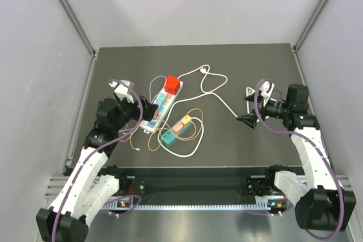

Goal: Pull the plug off the socket

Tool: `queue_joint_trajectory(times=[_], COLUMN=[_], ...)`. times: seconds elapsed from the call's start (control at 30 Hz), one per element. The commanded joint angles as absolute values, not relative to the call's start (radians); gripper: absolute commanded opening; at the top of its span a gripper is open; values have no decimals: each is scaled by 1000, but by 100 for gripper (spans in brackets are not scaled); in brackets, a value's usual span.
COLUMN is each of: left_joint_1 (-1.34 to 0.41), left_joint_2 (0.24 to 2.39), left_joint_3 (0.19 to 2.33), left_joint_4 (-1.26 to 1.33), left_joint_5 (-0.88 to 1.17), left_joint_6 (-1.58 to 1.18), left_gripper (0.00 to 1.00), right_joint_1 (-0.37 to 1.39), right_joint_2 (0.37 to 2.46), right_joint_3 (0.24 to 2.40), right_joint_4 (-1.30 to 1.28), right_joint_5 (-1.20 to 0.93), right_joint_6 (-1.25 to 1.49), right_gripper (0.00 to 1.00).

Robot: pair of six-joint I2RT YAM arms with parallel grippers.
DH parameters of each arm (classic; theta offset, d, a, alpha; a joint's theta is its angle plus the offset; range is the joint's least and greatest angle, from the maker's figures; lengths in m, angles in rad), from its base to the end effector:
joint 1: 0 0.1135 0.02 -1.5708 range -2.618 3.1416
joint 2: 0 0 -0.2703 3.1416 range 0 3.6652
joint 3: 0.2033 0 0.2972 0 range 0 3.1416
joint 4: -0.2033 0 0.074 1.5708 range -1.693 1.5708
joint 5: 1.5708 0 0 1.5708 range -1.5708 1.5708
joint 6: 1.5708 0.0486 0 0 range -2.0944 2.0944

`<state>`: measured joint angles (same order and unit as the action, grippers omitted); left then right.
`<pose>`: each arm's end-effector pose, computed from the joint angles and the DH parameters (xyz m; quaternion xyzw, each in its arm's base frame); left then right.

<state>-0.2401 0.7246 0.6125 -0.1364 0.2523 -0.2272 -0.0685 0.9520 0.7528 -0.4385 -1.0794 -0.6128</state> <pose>0.2214 -0.0667 0.2900 0.0823 0.7825 -0.2376 0.5696 0.2407 0.0264 0.2772 -0.4286 0.6759 0.3037 0.5170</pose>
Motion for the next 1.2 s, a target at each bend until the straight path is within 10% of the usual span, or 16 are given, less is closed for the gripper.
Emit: queue_joint_trajectory(times=[0.0, 1.17], left_joint_1=[-252, -859], left_joint_2=[836, 1307], left_joint_3=[696, 911], left_joint_4=[-107, -457], left_joint_5=[383, -215], left_joint_6=[-282, -212], left_gripper=[95, 75], right_joint_1=[-77, -103], right_joint_2=[907, 943], right_joint_3=[749, 787], right_joint_4=[-367, -448], right_joint_5=[-1112, -1094], right_joint_6=[-649, -695], right_gripper=[100, 100])
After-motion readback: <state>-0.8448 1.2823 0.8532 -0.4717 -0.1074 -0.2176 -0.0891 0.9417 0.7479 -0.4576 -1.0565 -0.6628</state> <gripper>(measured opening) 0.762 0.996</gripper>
